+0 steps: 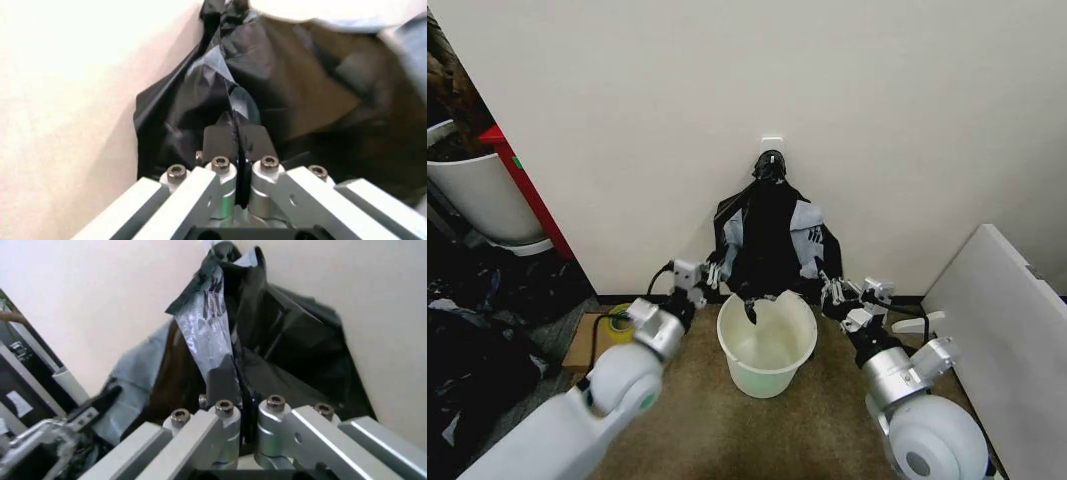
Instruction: Place the garbage bag over the trash bin.
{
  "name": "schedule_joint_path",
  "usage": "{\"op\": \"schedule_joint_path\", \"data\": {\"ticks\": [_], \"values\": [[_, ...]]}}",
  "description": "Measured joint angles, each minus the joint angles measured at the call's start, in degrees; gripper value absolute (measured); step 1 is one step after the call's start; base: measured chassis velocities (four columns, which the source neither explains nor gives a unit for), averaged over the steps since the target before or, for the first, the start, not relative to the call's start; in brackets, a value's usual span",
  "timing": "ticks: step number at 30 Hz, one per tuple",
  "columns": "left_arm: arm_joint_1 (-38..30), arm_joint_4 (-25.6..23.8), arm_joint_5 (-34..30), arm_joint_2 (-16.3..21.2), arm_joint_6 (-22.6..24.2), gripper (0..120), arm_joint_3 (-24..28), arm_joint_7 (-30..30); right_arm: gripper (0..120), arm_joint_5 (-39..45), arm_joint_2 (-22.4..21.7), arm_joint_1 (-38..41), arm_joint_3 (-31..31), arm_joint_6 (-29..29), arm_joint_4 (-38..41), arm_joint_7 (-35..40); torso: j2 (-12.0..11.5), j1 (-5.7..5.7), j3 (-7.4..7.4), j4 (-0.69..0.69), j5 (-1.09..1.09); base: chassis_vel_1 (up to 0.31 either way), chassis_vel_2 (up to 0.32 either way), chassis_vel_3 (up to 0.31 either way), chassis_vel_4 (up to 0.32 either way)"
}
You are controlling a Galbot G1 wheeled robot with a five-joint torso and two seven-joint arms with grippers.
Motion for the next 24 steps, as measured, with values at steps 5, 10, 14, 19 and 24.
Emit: {"op": "schedule_joint_path", "data": {"ticks": [5,10,14,19,24], "values": [[3.01,-5.49,-0.15,0.91,-0.01,0,-1.63,-0.35,0,0.3,1.02,-1.93,-0.51,-0.19,1.88,0.22,0.0,0.0,0.01,-0.01,0.0,0.0,0.0,0.0,0.0],[4.06,-8.92,-1.72,1.51,0.21,0,-1.69,-0.57,0,0.88,1.3,-4.36,0.13,-0.5,3.83,0.28,0.0,0.0,0.0,-0.01,0.0,0.0,0.0,0.0,0.0],[4.9,-8.57,-1.98,1.09,0.27,0,-0.73,-0.64,0,0.79,1.43,-6.94,1.15,-0.03,4.06,0.06,0.0,0.01,0.01,-0.02,0.0,0.0,0.0,0.0,0.0],[5.75,-7.07,-1.98,-0.02,0.35,0,0.63,-0.79,0,0.42,1.81,-8.95,2.22,0.75,3.51,-0.22,0.0,0.01,0.01,-0.02,0.01,0.0,0.0,0.0,0.0],[7.36,-5.15,-1.93,-1.11,0.47,0,2.19,-0.87,0,0.43,1.87,-11.11,3.28,1.58,2.79,-0.82,0.0,0.01,0.01,-0.01,0.0,0.0,0.0,0.0,0.0]]}}
